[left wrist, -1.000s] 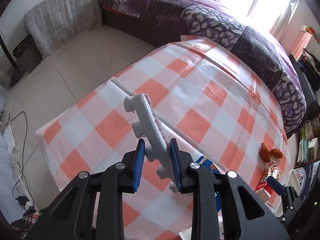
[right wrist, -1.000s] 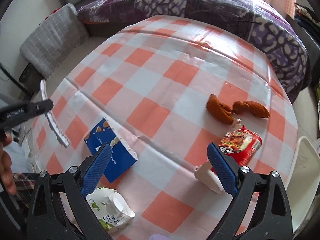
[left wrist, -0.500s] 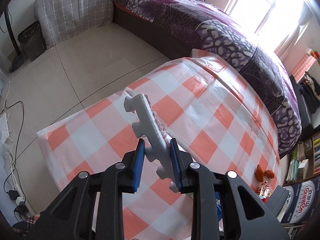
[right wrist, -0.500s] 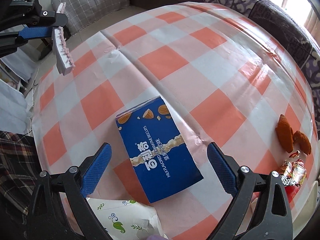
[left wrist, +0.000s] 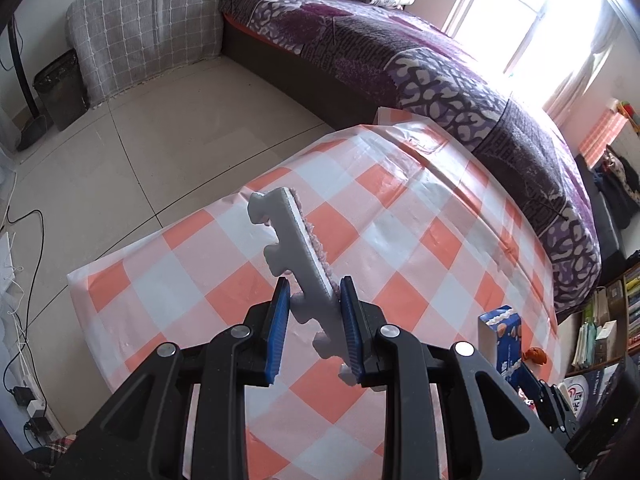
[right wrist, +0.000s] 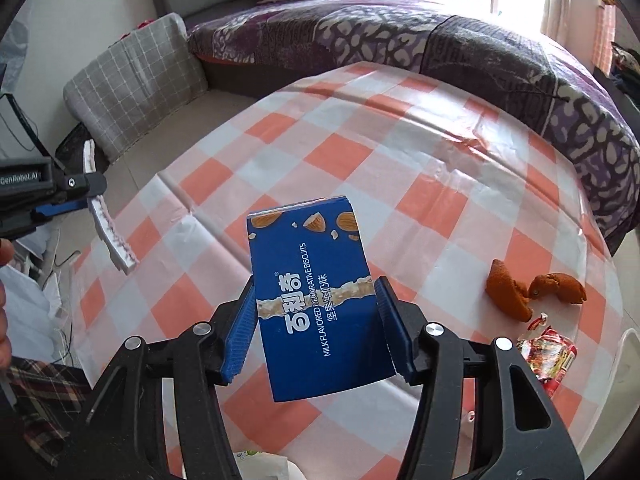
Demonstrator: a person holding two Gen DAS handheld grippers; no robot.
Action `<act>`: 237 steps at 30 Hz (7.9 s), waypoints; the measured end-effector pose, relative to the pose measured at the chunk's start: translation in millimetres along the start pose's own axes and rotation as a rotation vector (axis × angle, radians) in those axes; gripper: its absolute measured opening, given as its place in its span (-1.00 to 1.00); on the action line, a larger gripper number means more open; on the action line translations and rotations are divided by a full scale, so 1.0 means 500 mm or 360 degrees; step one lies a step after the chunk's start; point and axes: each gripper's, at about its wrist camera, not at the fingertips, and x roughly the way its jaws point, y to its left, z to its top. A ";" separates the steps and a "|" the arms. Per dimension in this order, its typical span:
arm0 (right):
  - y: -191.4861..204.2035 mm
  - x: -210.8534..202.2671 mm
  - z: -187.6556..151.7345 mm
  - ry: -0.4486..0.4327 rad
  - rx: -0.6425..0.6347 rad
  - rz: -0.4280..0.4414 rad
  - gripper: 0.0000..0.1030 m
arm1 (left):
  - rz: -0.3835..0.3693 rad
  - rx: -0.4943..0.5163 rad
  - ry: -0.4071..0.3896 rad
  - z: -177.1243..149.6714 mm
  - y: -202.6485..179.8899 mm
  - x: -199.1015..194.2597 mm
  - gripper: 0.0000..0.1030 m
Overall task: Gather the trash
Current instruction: 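Carry both items over the white bin and open the right tool, then the left tool, then grasp the red snack package with the left tool while the right tool grasps the orange snack, then drop the orange snack into the bin with the right tool while the left tool drops the red package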
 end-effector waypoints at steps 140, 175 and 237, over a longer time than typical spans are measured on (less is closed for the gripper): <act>-0.520 -0.221 -0.178 0.0085 0.1229 -0.0722 0.83 | -0.0194 0.1143 0.0502 -0.280 -0.463 0.147 -0.06; -0.385 0.090 -0.038 0.0077 0.1094 -0.0826 0.08 | -0.0130 0.0664 0.0384 -0.109 -0.246 0.138 -0.05; -0.371 -0.272 -0.057 -0.0463 0.0849 -0.0531 -0.81 | -0.0163 0.0597 -0.0161 -0.121 -0.383 -0.016 -0.05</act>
